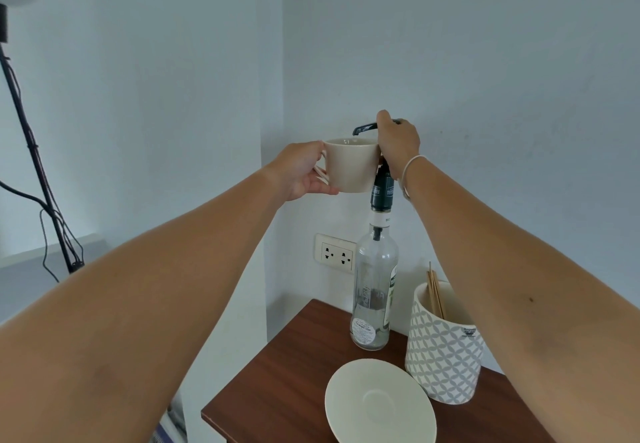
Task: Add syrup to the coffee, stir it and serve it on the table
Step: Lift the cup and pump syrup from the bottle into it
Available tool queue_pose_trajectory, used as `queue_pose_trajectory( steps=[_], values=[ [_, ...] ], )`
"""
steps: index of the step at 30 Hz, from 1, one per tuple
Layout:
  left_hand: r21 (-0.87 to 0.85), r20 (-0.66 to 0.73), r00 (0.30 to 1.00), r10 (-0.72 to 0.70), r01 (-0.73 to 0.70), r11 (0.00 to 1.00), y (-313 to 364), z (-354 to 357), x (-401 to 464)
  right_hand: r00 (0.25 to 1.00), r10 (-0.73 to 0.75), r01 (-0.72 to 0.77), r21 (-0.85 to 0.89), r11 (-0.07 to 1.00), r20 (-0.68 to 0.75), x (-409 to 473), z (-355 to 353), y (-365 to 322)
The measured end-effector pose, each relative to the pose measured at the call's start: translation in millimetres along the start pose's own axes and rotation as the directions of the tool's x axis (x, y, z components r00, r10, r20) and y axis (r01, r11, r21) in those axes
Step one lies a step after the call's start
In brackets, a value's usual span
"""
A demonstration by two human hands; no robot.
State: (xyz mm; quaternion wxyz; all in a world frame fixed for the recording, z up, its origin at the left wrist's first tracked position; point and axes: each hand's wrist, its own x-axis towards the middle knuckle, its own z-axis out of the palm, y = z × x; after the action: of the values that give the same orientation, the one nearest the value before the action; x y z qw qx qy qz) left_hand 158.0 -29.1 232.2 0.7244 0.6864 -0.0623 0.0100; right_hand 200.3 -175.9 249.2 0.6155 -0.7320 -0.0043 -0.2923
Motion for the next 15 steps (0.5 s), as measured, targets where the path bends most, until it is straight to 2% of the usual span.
queue_pose_trajectory(
  steps=[15],
  values=[
    [-0.019, 0.005, 1.000, -0.022, 0.022, 1.000, -7.8, -0.5, 3.3, 1.000, -0.002, 0.002, -0.006, 1.000, -0.026, -1.6, 0.9, 7.4]
  ],
)
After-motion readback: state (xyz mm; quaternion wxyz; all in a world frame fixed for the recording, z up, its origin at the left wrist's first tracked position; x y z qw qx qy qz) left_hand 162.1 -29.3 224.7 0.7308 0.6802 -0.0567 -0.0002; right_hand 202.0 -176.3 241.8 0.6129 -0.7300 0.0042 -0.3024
